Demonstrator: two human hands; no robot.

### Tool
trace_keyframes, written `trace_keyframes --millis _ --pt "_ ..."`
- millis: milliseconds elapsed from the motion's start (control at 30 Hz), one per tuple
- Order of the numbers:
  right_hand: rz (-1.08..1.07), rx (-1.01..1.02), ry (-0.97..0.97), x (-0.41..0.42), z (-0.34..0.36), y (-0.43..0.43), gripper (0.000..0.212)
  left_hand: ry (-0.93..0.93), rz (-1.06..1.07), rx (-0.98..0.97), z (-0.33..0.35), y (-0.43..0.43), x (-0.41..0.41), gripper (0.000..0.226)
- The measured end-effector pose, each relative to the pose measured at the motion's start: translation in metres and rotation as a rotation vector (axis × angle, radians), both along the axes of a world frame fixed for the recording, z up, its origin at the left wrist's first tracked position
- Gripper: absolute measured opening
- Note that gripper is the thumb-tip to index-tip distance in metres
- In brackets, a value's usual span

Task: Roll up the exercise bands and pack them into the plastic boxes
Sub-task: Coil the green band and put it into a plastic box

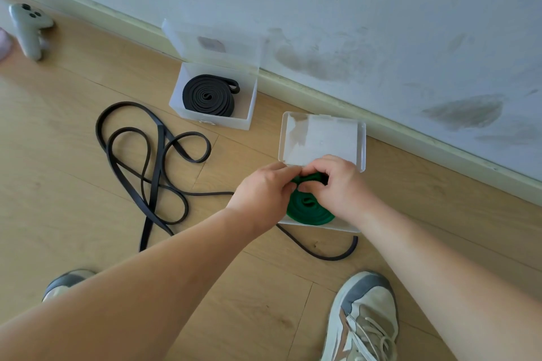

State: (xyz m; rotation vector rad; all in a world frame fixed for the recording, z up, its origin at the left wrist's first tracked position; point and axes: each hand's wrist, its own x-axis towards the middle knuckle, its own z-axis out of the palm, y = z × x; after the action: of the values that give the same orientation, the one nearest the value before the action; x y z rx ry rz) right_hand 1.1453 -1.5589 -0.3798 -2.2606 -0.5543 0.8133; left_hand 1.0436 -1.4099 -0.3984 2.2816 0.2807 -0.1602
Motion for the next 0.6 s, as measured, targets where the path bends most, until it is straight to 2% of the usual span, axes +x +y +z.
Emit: trace_keyframes --millis 100,233,433,500,600 --pt "-0.094 0.044 -0.089 -0.014 -0.009 -0.009 0.012 -0.012 0.039 0.075 -0.002 -0.006 -0.001 0.028" --pt "-0.205 0.100 -0.117 -0.023 -0.015 -0.027 0.019 0.019 0.046 0.228 0.000 -0.017 0.003 0.025" --pt "-0.416 0.081 -0.165 -0.032 -0.015 -0.033 0.004 0.168 0.039 0.260 0.010 -0.027 0.016 0.029" --pt "-0.445 0.085 -0.152 -0.038 -0.014 -0.037 0.005 0.191 0.034 0.280 0.011 -0.027 0.018 0.030" --pt "-0.516 0.140 -0.024 -0.048 -0.013 -0.038 0.015 0.208 0.014 0.289 0.011 -0.027 0.017 0.030"
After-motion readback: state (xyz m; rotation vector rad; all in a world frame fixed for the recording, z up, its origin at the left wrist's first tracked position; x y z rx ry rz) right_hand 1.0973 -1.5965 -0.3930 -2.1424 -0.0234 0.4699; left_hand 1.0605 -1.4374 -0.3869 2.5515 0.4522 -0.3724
